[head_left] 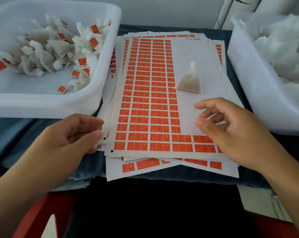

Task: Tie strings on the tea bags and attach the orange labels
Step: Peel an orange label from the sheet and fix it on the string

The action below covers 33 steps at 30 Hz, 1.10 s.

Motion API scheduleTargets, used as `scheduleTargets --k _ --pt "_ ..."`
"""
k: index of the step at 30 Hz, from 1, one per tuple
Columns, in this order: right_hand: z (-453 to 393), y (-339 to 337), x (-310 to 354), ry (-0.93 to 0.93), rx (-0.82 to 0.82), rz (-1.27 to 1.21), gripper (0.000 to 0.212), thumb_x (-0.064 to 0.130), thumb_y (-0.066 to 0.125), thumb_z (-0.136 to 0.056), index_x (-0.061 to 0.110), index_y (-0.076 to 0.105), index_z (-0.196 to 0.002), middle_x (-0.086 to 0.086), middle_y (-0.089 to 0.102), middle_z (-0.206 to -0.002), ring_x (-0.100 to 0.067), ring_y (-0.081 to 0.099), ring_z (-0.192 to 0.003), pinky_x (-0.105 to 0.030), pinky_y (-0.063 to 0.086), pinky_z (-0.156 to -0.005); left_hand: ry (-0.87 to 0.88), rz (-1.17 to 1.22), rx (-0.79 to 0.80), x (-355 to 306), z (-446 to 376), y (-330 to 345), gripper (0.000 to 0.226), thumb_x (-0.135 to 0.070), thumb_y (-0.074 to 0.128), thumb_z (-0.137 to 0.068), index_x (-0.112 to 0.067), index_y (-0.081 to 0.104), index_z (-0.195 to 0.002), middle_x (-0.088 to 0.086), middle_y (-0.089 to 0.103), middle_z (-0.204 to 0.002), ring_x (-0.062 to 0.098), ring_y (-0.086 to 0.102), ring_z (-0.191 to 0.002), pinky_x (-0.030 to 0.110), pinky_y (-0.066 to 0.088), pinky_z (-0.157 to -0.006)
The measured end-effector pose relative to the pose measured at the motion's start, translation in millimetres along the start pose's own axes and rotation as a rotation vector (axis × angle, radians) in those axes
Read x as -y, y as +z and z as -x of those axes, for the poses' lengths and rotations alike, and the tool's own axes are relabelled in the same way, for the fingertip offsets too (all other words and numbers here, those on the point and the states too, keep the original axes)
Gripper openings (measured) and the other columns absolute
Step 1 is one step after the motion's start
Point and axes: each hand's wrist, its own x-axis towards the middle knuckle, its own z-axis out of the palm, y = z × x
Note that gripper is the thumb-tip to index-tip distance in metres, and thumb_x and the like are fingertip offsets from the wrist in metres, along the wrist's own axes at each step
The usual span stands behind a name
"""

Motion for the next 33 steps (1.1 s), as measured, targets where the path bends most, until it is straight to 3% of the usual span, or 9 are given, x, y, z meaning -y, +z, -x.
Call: scheduleTargets --k 3,7,11,16,19,23,28,31,33 --pt "14 -9 -5 -0.029 -0.130 0.103 0.037 0.052 0.050 -0.092 0.034 0.063 -0.123 0.022 0.064 -0.102 0.004 0.062 -0.093 -0.006 0.043 -0.075 0.084 -0.165 -0.066 1 7 4 0.027 -0.057 0.073 -0.084 -0.051 0.067 -0.110 -0.027 0.072 -0.103 -0.005 0.070 -0.088 0.034 0.058 -0.078" --pt "40 -21 -17 0.011 -0.155 0.335 0.039 0.043 0.046 -0.095 0.026 0.064 -0.126 0.008 0.061 -0.112 -0.009 0.056 -0.097 -0.024 0.042 -0.078 0.308 -0.455 0.003 -20 16 21 0.032 -0.061 0.064 -0.081 -0.060 0.054 -0.110 -0.034 0.058 -0.111 -0.014 0.059 -0.097 0.012 0.049 -0.065" --pt "55 -18 -29 0.080 -0.105 0.367 0.031 0.027 0.055 -0.097 0.020 0.065 -0.126 0.004 0.060 -0.121 -0.010 0.052 -0.103 -0.028 0.041 -0.087 0.549 -0.552 0.203 -44 19 56 0.038 -0.060 0.066 -0.087 -0.049 0.054 -0.120 -0.032 0.053 -0.118 -0.010 0.053 -0.109 0.015 0.046 -0.088" --pt "62 -24 -30 0.062 -0.275 0.238 0.028 0.026 0.056 -0.096 0.019 0.068 -0.120 0.009 0.057 -0.112 -0.003 0.062 -0.082 -0.011 0.044 -0.073 0.658 -0.654 0.319 -60 8 92 0.041 -0.051 0.066 -0.086 -0.037 0.063 -0.124 -0.016 0.059 -0.119 0.009 0.059 -0.108 0.029 0.048 -0.094" --pt "66 -26 -35 0.078 -0.300 0.149 0.028 0.025 0.058 -0.093 0.022 0.069 -0.119 0.009 0.062 -0.110 -0.005 0.066 -0.088 -0.018 0.052 -0.076 0.662 -0.628 0.318 -58 3 97 0.038 -0.051 0.062 -0.087 -0.034 0.066 -0.120 -0.015 0.060 -0.116 0.008 0.060 -0.105 0.028 0.048 -0.091" --pt "72 -24 -44 0.132 -0.317 0.092 0.025 0.025 0.062 -0.093 0.026 0.069 -0.117 0.013 0.065 -0.109 -0.002 0.067 -0.092 -0.013 0.054 -0.076 0.628 -0.515 0.284 -50 -1 92 0.031 -0.049 0.065 -0.086 -0.041 0.063 -0.116 -0.024 0.056 -0.116 0.001 0.060 -0.101 0.022 0.048 -0.087" --pt "75 -21 -51 0.175 -0.397 -0.260 0.022 0.022 0.070 -0.090 0.030 0.071 -0.110 0.015 0.075 -0.105 0.000 0.072 -0.095 -0.010 0.056 -0.075 0.591 -0.500 0.235 -48 -4 90 0.029 -0.050 0.068 -0.088 -0.042 0.062 -0.116 -0.027 0.057 -0.113 -0.005 0.060 -0.099 0.025 0.052 -0.083" --pt "71 -18 -49 0.221 -0.349 -0.664 0.027 0.011 0.073 -0.090 0.032 0.072 -0.106 0.013 0.075 -0.109 -0.008 0.075 -0.094 -0.015 0.058 -0.074 0.612 -0.511 0.241 -55 -1 99 0.031 -0.056 0.062 -0.090 -0.040 0.063 -0.116 -0.027 0.057 -0.112 -0.004 0.061 -0.097 0.020 0.048 -0.084" --pt "70 -17 -49 0.255 -0.329 -0.681 0.027 0.013 0.074 -0.090 0.033 0.070 -0.107 0.014 0.074 -0.109 -0.009 0.075 -0.094 -0.014 0.057 -0.074 0.619 -0.507 0.261 -63 2 109 0.037 -0.061 0.060 -0.089 -0.037 0.065 -0.118 -0.024 0.059 -0.113 0.001 0.062 -0.097 0.024 0.050 -0.086"
